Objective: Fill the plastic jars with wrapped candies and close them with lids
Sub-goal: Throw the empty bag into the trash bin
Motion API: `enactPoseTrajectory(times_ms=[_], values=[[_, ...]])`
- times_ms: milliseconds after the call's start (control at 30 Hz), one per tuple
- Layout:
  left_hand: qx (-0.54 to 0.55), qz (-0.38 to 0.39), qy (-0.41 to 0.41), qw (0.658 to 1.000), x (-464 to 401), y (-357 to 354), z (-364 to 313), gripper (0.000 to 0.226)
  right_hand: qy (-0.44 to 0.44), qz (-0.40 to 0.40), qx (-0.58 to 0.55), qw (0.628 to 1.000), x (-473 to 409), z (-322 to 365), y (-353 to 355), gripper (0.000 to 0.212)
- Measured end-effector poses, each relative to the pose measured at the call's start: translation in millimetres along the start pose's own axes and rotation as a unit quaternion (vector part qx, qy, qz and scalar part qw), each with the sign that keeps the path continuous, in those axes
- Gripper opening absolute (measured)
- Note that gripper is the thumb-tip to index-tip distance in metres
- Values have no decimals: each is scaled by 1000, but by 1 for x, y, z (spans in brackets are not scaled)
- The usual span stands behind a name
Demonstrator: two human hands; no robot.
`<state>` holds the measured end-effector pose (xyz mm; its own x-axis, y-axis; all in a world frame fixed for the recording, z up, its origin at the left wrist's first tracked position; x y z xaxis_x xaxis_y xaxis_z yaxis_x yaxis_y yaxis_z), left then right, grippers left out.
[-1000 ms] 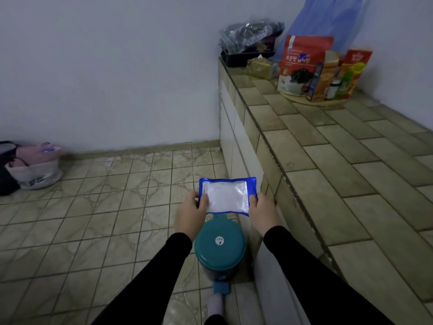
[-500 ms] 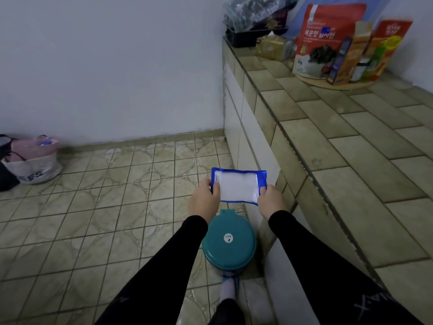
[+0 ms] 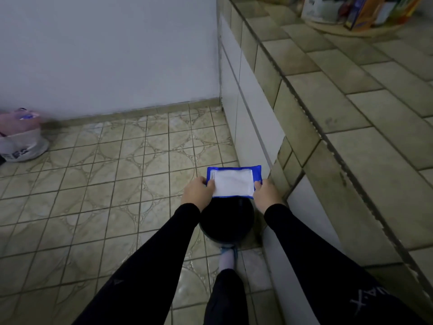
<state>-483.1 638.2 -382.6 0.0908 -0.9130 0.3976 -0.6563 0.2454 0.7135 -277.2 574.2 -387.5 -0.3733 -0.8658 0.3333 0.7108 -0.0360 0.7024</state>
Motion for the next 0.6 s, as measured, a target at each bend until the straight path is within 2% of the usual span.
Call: enactPoseTrajectory(times_ms=[200,300,433,600], values=[[-150,129,51,979,-16,-64,58,36,-71,70,7,995,4,-57,-57,35],[-179,170,78,966,-23,-92,90,38,-100,110,20,989,5,-82,-87,38],[-201,193,108,954,-38,-126,125,37,-121,141,63,981,-6,-115,-125,42],[-210,171,127,954,-67,-156,155,36,-123,132,33,983,-31,-136,-164,38]])
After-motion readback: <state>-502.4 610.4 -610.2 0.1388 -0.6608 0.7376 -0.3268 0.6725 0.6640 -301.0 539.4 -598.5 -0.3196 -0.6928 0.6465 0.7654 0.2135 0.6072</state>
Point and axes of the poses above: each hand's wrist, its own x-axis away from the middle knuckle, its own y-axis out of the back of the hand, z = x × y, the point moved 8 cm from there along -x, towards the middle knuckle, and after that the axes turned 9 degrees about y, right-handed, at the moved point
